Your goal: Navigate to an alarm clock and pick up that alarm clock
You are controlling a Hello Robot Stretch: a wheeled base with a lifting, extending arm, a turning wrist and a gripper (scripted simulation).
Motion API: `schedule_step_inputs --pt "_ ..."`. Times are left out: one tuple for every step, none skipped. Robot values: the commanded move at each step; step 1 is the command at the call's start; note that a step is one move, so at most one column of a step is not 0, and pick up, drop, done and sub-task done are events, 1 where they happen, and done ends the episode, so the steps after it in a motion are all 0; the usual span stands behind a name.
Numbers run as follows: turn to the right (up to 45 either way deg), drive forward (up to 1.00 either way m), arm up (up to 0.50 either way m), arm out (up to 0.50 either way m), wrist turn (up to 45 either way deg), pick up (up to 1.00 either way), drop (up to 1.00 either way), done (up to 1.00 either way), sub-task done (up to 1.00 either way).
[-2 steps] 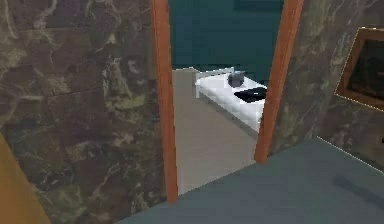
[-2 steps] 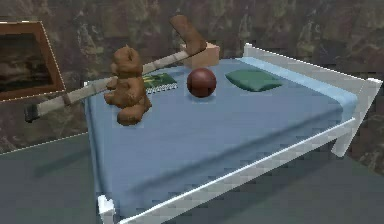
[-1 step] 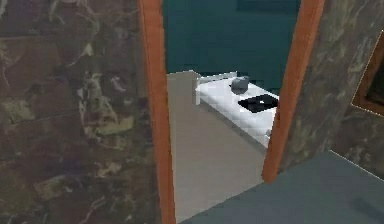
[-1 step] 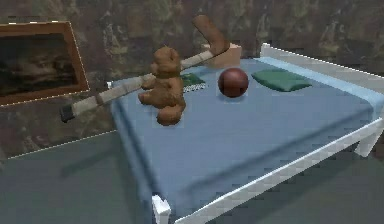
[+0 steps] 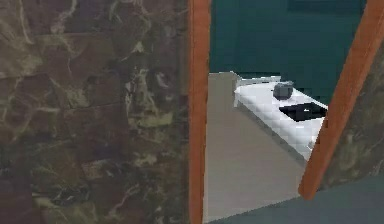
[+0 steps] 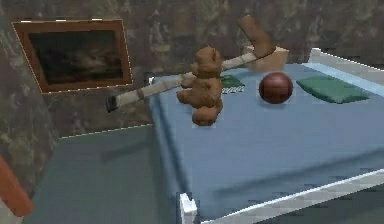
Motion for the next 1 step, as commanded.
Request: schedule_step_inputs --pt "0.0 0.40 0.00 0.00 0.0 0.00 0.00 0.00 0.00"
